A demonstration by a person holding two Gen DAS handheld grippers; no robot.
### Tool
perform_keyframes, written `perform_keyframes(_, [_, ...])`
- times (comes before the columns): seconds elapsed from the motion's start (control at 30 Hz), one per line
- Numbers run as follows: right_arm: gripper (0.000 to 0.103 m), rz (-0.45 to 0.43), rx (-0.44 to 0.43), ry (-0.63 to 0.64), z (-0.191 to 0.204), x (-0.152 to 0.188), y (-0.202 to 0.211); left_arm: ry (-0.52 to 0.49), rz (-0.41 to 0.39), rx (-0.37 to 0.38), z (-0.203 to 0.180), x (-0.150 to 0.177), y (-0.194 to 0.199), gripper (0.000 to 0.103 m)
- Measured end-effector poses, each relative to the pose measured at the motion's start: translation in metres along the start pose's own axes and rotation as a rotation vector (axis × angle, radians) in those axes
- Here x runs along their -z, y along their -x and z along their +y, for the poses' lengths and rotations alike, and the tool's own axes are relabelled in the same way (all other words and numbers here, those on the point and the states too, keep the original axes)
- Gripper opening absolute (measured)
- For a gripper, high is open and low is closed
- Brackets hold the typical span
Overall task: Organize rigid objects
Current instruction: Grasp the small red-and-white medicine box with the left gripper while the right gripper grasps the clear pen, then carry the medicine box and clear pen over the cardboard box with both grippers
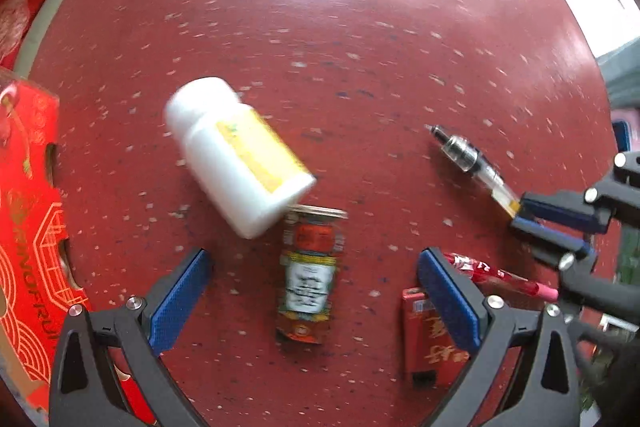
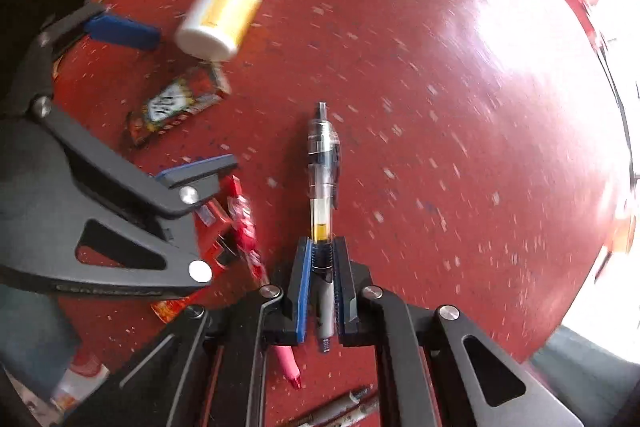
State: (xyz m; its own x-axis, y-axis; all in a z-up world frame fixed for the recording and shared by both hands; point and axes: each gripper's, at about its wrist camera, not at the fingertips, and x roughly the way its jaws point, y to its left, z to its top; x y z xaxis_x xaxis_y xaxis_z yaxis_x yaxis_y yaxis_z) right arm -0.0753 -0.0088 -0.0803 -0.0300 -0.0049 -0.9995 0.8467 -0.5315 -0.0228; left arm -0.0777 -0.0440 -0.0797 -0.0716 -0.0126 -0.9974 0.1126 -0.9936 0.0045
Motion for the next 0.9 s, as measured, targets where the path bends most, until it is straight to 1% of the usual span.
perform_keyframes(0.03, [0.011, -0.005, -0.050, -0.058, -0.006, 0.004, 0.004, -0.011, -0.004, 0.003, -0.005, 0.001, 0.002, 0.095])
perform_keyframes(0.07, [0.011, -0.013, -0.101, -0.124, -0.013, 0.010, 0.008, -0.015, -0.007, 0.007, -0.009, 0.003, 0.005, 0.088])
perform_keyframes(0.1, [0.011, -0.018, -0.134, -0.177, -0.019, 0.016, 0.012, -0.015, -0.006, 0.009, -0.013, 0.004, 0.008, 0.084])
perform_keyframes(0.13, [0.011, -0.024, -0.163, -0.228, -0.023, 0.022, 0.016, -0.014, -0.008, 0.011, -0.015, 0.005, 0.011, 0.071])
perform_keyframes(0.17, [0.011, -0.030, -0.194, -0.282, -0.028, 0.030, 0.020, -0.011, -0.011, 0.014, -0.017, 0.007, 0.016, 0.052])
perform_keyframes(0.2, [0.011, -0.033, -0.219, -0.322, -0.031, 0.037, 0.023, -0.004, -0.008, 0.015, -0.016, 0.008, 0.020, 0.038])
perform_keyframes(0.23, [0.011, -0.036, -0.244, -0.361, -0.033, 0.043, 0.026, 0.008, 0.004, 0.037, -0.015, 0.009, 0.025, 0.025])
perform_keyframes(0.3, [0.011, -0.038, -0.288, -0.432, -0.036, 0.055, 0.031, 0.054, 0.039, 0.098, -0.010, 0.014, 0.028, 0.025])
perform_keyframes(0.43, [0.011, -0.043, -0.358, -0.528, -0.032, 0.078, 0.040, 0.077, 0.051, 0.134, -0.003, 0.034, 0.038, 0.025])
perform_keyframes(0.5, [0.011, -0.047, -0.385, -0.550, -0.037, 0.080, 0.043, 0.101, 0.061, 0.147, 0.001, 0.046, 0.045, 0.025])
perform_keyframes(0.53, [0.011, -0.047, -0.400, -0.558, -0.040, 0.085, 0.045, 0.107, 0.064, 0.149, 0.004, 0.053, 0.047, 0.025])
perform_keyframes(0.57, [0.011, -0.046, -0.411, -0.564, -0.051, 0.080, 0.040, 0.109, 0.065, 0.150, 0.005, 0.058, 0.051, 0.026])
perform_keyframes(0.63, [0.011, -0.046, -0.426, -0.573, -0.051, 0.087, 0.043, 0.101, 0.066, 0.148, 0.001, 0.067, 0.061, 0.026])
perform_keyframes(0.7, [0.011, -0.042, -0.442, -0.578, -0.067, 0.088, 0.051, 0.092, 0.060, 0.153, -0.004, 0.076, 0.074, 0.026])
perform_keyframes(0.8, [0.011, -0.034, -0.444, -0.573, -0.064, 0.094, 0.053, 0.071, 0.042, 0.158, -0.012, 0.084, 0.094, 0.026])
perform_keyframes(0.9, [0.011, -0.027, -0.442, -0.562, -0.056, 0.094, 0.059, 0.050, 0.031, 0.161, -0.016, 0.081, 0.105, 0.026])
